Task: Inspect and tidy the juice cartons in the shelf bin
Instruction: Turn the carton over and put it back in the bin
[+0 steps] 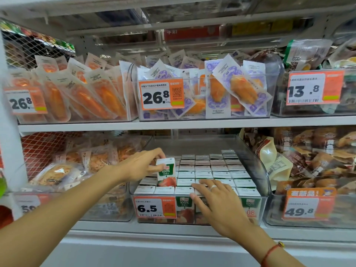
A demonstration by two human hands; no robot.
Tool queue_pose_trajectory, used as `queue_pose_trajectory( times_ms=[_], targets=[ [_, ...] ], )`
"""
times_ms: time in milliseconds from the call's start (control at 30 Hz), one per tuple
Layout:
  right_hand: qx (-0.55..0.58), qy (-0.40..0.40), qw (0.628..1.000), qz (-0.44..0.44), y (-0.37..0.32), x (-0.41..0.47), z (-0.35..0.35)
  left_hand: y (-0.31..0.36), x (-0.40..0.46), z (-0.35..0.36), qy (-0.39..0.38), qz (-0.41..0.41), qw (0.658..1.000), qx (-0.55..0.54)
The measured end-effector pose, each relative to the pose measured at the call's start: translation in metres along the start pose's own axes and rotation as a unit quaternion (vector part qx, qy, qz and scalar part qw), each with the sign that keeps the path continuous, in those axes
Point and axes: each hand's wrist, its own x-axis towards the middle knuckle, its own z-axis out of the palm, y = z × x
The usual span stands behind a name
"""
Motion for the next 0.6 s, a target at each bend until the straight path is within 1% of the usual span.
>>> queue_pose_trajectory(
  times_ms=[67, 133, 200, 300, 367, 433, 467, 533, 567, 600],
  targets=[
    [-0.004, 0.001, 1.000, 0.000, 0.001, 0.000, 0.001, 0.003, -0.010, 0.005, 0.062, -0.018, 0.997, -0.043],
    [-0.004, 0.004, 1.000, 0.000, 0.001, -0.001, 0.002, 0.010, -0.022, 0.011, 0.140, -0.025, 0.985, -0.097],
    [-0.001, 0.005, 1.000, 0.002, 0.000, -0.002, 0.001, 0.023, -0.037, 0.014, 0.225, -0.035, 0.955, -0.190],
    [0.016, 0.015, 1.000, 0.003, -0.004, -0.003, -0.004, 0.051, -0.063, 0.014, 0.316, -0.053, 0.890, -0.323],
    [0.088, 0.045, 0.995, 0.006, -0.013, -0.006, -0.013, 0.066, -0.081, 0.017, 0.329, -0.083, 0.853, -0.395],
    [0.222, 0.078, 0.972, 0.024, -0.029, -0.011, -0.025, 0.076, -0.099, 0.023, 0.305, -0.115, 0.832, -0.449],
    [0.303, 0.065, 0.950, 0.041, -0.038, -0.015, -0.032, 0.079, -0.107, 0.027, 0.290, -0.125, 0.823, -0.472],
    [0.453, -0.016, 0.889, 0.071, -0.055, -0.023, -0.044, 0.083, -0.119, 0.035, 0.267, -0.140, 0.806, -0.509],
    [0.498, -0.057, 0.862, 0.075, -0.062, -0.027, -0.046, 0.085, -0.124, 0.040, 0.259, -0.144, 0.800, -0.521],
    [0.523, -0.087, 0.845, 0.071, -0.067, -0.029, -0.045, 0.085, -0.127, 0.045, 0.256, -0.146, 0.795, -0.529]
  ],
)
